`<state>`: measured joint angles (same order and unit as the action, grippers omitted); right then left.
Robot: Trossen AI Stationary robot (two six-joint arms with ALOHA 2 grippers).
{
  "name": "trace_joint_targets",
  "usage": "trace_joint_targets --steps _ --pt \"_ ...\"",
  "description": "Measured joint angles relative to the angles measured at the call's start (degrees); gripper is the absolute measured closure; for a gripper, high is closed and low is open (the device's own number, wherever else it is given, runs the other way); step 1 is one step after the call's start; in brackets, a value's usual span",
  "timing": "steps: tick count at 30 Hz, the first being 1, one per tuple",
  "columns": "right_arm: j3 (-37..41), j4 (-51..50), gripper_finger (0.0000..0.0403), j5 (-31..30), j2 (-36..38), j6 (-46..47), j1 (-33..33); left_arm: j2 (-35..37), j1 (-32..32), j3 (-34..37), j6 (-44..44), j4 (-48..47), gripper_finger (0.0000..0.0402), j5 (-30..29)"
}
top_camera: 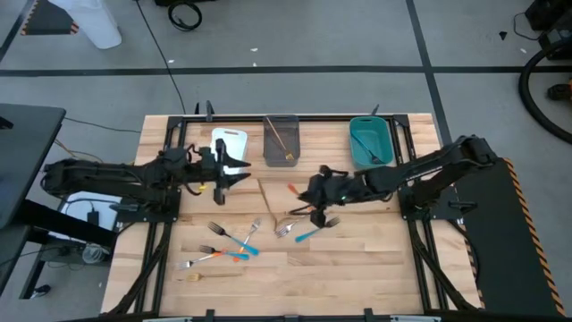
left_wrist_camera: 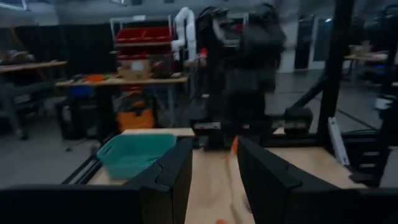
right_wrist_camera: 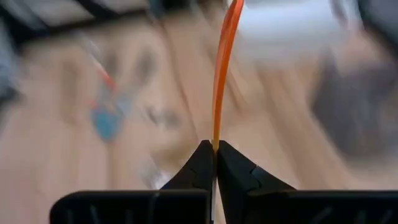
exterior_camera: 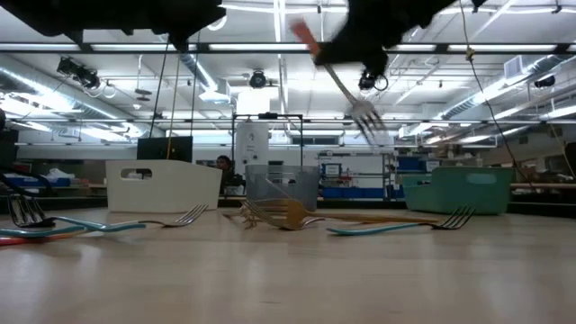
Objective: Sort silverware by color (type)
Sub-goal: Put the orange fork into the white bin
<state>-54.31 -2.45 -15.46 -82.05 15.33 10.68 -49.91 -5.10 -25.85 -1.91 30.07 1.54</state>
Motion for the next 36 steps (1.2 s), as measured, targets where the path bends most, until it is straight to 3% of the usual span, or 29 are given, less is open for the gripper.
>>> trace_joint_targets --steps 5,9,16,30,36 --pt "0.57 16.71 0.0387 3.91 -0.11 -11.53 -1.55 -4.58 1.48 -0.01 3.75 9.69 0.0265 -0.02" --pt "0.66 23.05 0.0387 5.80 -0.33 -16.14 -2.39 -8.53 2.33 -0.26 7.23 12.54 0.0265 -0.42" --pt "0.66 33.26 0.0387 10.44 -0.38 -18.89 -4.02 -15.80 5.33 -8.89 8.37 3.54 0.0265 -1.84" --pt "0.64 37.24 0.0386 11.10 -1.37 -20.24 -4.78 -27.86 8.63 -21.88 5.13 -2.34 0.0267 -3.49" --pt "0.64 36.86 0.0386 10.78 -1.37 -20.53 -4.76 -28.44 8.50 -24.30 5.01 -6.35 0.0314 -5.47"
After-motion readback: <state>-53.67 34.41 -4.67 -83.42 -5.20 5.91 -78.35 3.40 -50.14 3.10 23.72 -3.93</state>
